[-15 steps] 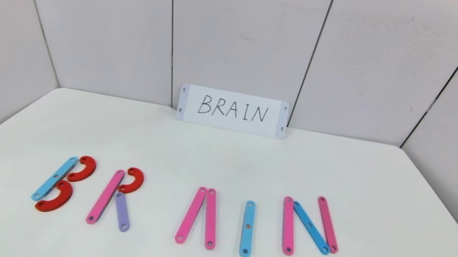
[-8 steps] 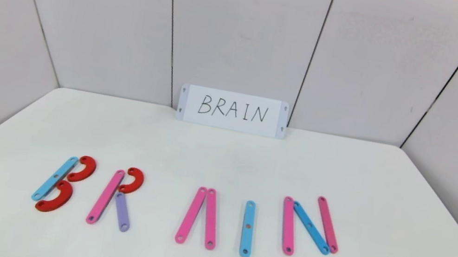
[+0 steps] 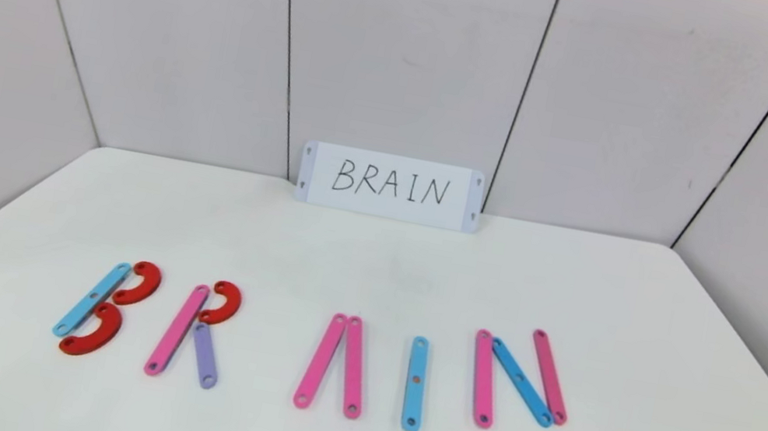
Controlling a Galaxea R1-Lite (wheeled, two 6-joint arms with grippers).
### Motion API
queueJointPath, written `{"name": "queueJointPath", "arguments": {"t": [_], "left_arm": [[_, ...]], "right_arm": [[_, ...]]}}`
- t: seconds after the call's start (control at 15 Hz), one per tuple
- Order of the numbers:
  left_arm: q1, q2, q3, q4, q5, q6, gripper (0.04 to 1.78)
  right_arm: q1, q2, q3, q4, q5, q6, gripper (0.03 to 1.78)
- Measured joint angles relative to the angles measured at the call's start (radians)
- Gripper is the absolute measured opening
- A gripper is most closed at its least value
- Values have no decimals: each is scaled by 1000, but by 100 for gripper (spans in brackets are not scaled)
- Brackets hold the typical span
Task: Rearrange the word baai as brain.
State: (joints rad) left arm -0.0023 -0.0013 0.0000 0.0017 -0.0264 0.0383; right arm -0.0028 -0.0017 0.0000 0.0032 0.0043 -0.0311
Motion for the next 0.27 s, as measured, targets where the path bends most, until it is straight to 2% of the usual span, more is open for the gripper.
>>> {"name": "queueJointPath", "arguments": {"t": [0.27], "left_arm": [[0, 0, 0, 0, -1, 11, 174]], "right_arm": [[-1, 0, 0, 1, -1, 2, 173]]}}
